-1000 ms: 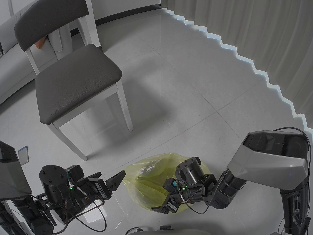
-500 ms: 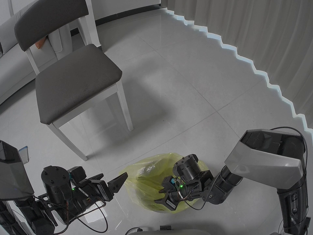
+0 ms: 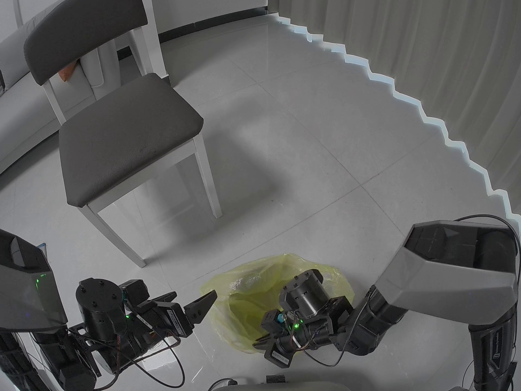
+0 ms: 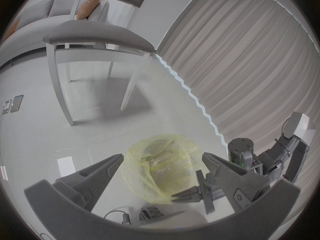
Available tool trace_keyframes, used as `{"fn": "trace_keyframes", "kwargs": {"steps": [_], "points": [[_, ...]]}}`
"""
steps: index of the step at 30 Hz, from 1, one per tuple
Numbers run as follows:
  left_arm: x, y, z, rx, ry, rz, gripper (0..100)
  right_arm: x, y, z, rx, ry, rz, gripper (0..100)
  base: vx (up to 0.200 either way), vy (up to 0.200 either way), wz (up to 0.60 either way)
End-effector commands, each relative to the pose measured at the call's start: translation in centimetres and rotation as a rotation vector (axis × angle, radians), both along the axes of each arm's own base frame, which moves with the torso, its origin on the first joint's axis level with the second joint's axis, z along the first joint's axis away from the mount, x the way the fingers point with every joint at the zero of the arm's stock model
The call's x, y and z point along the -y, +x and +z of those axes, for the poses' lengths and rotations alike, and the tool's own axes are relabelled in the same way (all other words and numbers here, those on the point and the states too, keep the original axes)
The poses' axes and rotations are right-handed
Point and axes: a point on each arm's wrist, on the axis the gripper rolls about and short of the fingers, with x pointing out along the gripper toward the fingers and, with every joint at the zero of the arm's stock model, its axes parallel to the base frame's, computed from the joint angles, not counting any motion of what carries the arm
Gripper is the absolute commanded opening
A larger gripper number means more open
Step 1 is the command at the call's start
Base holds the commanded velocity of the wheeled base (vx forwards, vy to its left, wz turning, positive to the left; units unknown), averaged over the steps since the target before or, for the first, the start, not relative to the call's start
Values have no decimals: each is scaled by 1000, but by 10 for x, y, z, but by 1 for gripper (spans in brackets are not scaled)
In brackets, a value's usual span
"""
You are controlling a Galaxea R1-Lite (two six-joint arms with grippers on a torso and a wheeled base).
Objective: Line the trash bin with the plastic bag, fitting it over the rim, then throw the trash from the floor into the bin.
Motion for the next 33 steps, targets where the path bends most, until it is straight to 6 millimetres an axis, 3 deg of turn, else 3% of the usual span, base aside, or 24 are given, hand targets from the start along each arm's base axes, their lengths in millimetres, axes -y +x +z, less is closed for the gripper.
{"fn": "trace_keyframes", "kwargs": {"steps": [1, 6, 12, 17, 23, 24, 30, 33], "points": [[-1, -3, -2, -10, 3, -9, 100, -9, -23, 6, -15, -16, 62, 0, 0, 0, 0], [-1, -3, -3, -14, 4, -8, 100, -13, -35, -9, -44, -52, 95, 0, 0, 0, 0], [1, -3, -6, -23, 13, -16, 100, -18, -29, -36, -60, -83, 86, 0, 0, 0, 0], [2, -3, -10, -38, 24, -20, 100, -25, -17, -36, -45, -59, 71, 0, 0, 0, 0], [3, -2, -11, -42, 29, -22, 100, -20, -23, -38, -58, -79, 77, 0, 0, 0, 0], [3, -2, -11, -42, 29, -24, 100, -20, -24, -38, -60, -80, 78, 100, 0, 0, 0], [3, -2, -12, -44, 32, -25, 100, -10, -35, 16, -9, -11, 80, 100, 0, 0, 0], [4, 0, -14, -48, 37, -28, 100, -5, -46, 23, -8, -16, 90, 100, 0, 0, 0]]}}
